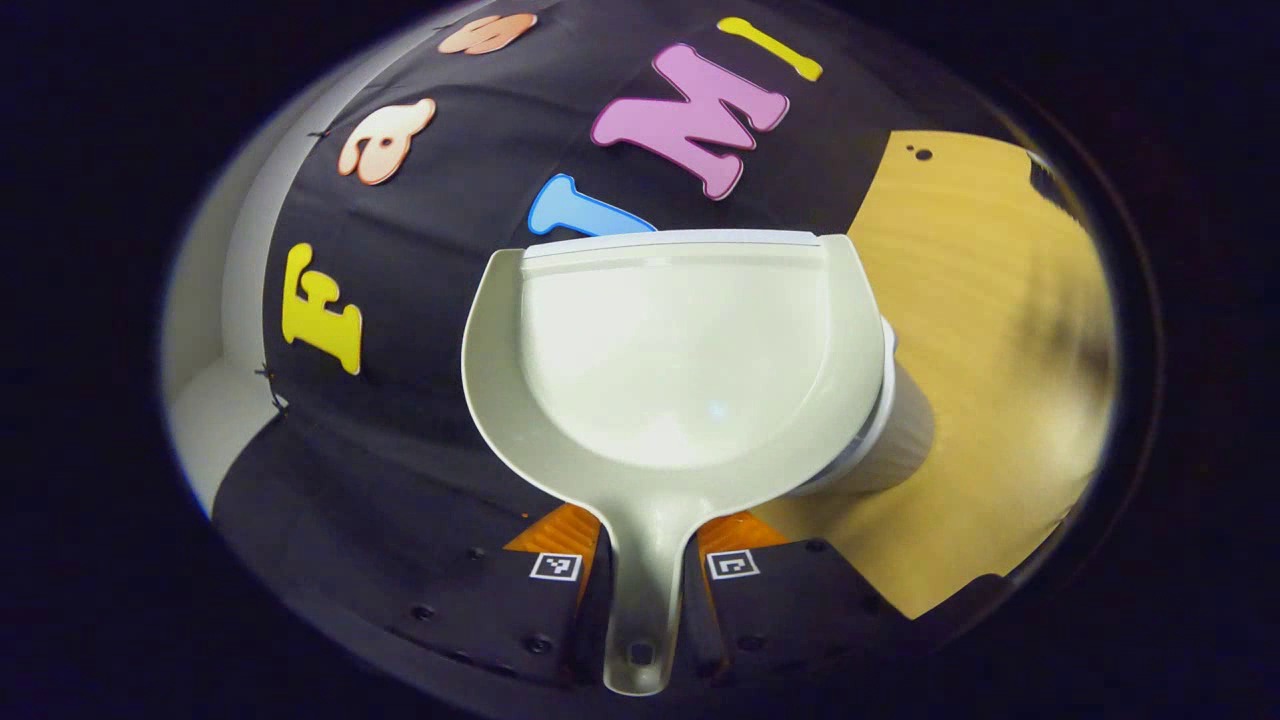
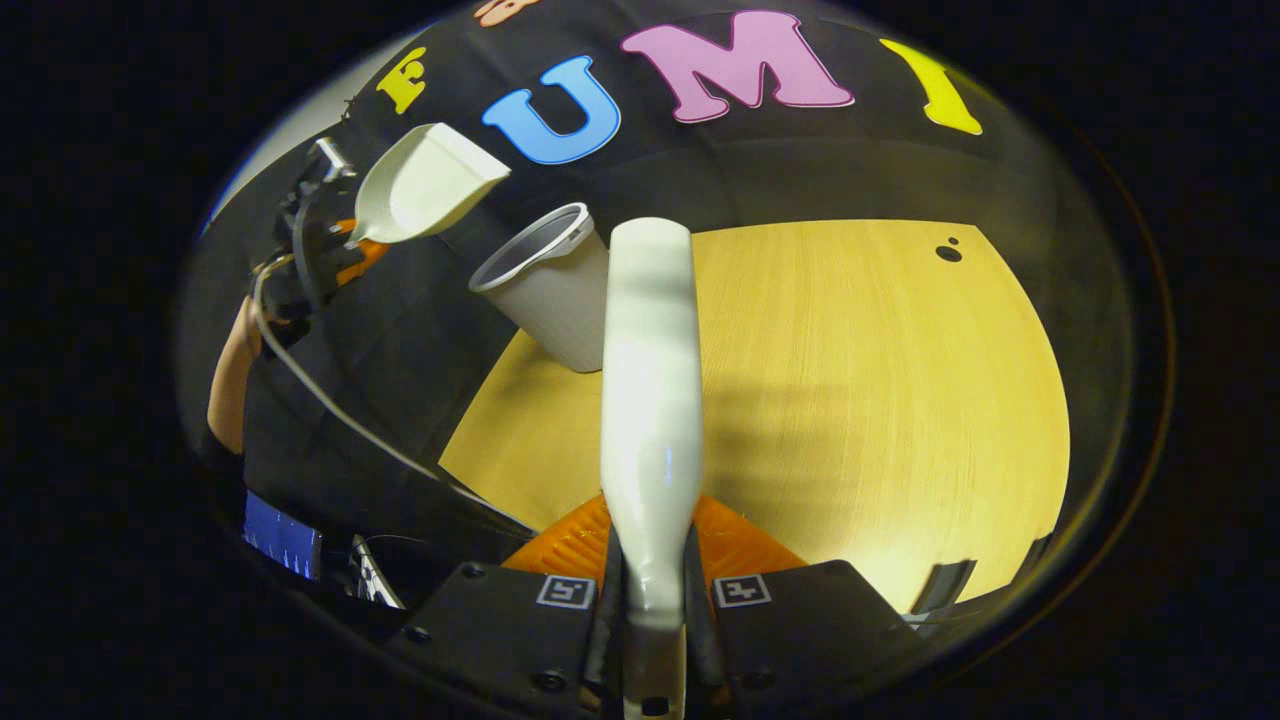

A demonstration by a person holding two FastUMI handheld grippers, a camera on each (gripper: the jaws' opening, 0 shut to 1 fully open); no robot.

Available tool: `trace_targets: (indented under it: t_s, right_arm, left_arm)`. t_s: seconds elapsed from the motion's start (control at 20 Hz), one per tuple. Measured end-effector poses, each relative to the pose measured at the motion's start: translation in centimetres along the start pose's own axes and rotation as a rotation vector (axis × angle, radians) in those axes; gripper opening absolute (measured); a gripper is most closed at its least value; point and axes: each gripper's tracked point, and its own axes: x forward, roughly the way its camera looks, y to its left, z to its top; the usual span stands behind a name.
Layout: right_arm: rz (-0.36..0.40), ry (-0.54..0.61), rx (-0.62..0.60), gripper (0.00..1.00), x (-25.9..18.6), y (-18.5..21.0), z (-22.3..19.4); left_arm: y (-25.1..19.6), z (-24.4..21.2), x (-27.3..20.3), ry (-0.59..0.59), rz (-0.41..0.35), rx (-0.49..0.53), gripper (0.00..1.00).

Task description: Pick up the small broom and dustpan from the desktop, sweep the trash into the dustpan with the broom, and then empty the trash into the garbage bin.

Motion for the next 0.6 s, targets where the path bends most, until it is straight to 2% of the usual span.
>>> trace_targets:
  t_s: [0.1, 0.25, 0.4, 0.5, 0.6]
  right_arm:
    - [-0.018, 0.004, 0.009, 0.29, 0.3, -0.9, 0.1]
    - [-0.033, 0.023, 0.023, 0.29, 1.2, -1.7, -0.4]
    - [-0.060, 0.063, 0.018, 0.29, 2.2, -2.9, -2.2]
    - [-0.074, 0.122, 0.035, 0.29, 3.0, -4.1, -4.4]
    - [-0.085, 0.175, 0.090, 0.29, 4.4, -5.3, -6.1]
  left_arm:
    - [-4.3, 0.5, -3.6, -0.042, -0.106, -0.102, 0.29]
    - [-13.3, 1.0, -7.2, -0.028, -0.317, -0.228, 0.29]
    - [-21.5, 1.5, -9.9, -0.018, -0.442, -0.311, 0.27]
    - [-27.2, 1.8, -10.4, 0.020, -0.551, -0.349, 0.29]
    - [-31.9, 0.6, -10.4, 0.109, -0.642, -0.403, 0.29]
